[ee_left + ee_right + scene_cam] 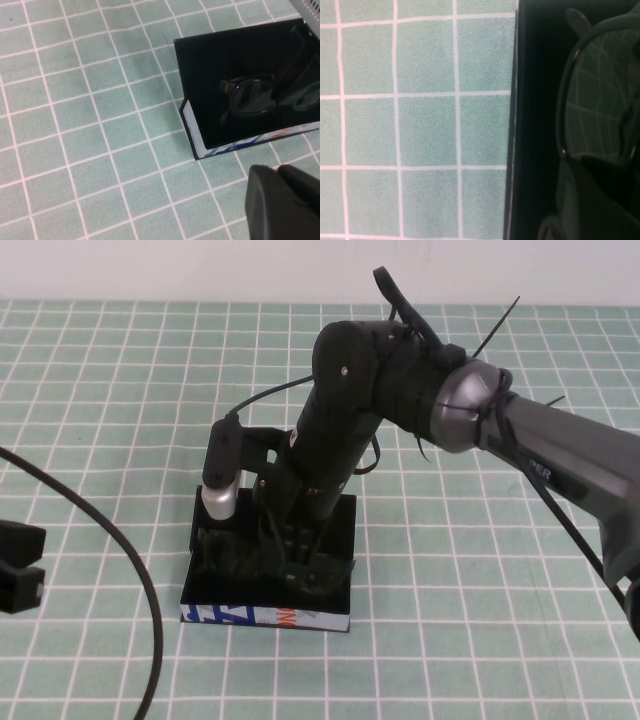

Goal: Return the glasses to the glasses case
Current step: Place the glasses in the glasses case

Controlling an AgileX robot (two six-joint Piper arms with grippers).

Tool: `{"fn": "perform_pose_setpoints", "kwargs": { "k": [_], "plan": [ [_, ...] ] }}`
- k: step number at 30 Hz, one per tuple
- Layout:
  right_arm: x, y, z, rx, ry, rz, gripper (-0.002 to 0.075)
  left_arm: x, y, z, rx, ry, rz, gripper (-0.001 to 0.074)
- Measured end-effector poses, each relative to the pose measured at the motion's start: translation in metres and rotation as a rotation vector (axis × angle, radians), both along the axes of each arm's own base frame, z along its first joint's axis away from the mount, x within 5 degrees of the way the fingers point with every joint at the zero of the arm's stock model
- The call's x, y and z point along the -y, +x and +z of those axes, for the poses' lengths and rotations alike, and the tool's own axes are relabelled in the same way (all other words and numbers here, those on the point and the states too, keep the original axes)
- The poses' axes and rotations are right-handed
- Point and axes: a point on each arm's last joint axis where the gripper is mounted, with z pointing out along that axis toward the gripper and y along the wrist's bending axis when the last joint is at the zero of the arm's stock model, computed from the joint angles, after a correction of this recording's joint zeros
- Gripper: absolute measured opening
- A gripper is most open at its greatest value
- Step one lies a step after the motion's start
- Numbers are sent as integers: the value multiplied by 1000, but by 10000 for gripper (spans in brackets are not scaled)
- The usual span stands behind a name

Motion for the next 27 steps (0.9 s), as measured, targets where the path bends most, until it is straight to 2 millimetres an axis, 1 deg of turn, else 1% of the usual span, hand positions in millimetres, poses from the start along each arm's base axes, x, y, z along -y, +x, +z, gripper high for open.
{"fn": "perform_pose_setpoints", "kwargs": {
  "k": [4, 12, 19, 21, 23, 25, 27],
  "plan": [
    [0, 0, 0, -2, 1, -1, 75, 0, 0, 0, 0, 0, 0, -2],
    [0, 0, 0, -5, 5, -1, 183, 0, 0, 0, 0, 2, 0, -2],
    [0, 0, 0, -2, 1, -1, 197, 0, 0, 0, 0, 2, 0, -2],
    [0, 1, 1, 14, -7, 2, 189, 0, 0, 0, -1, 4, -2, -2],
    [0, 4, 8, 38, -2, -10, 160, 0, 0, -1, 3, 11, -9, -2],
    [0, 9, 19, 54, 18, -58, 99, 0, 1, -7, 5, 28, -22, -2],
    [1, 13, 31, 64, 42, -112, 40, 1, 4, -18, -10, 30, -29, -2]
  ]
}}
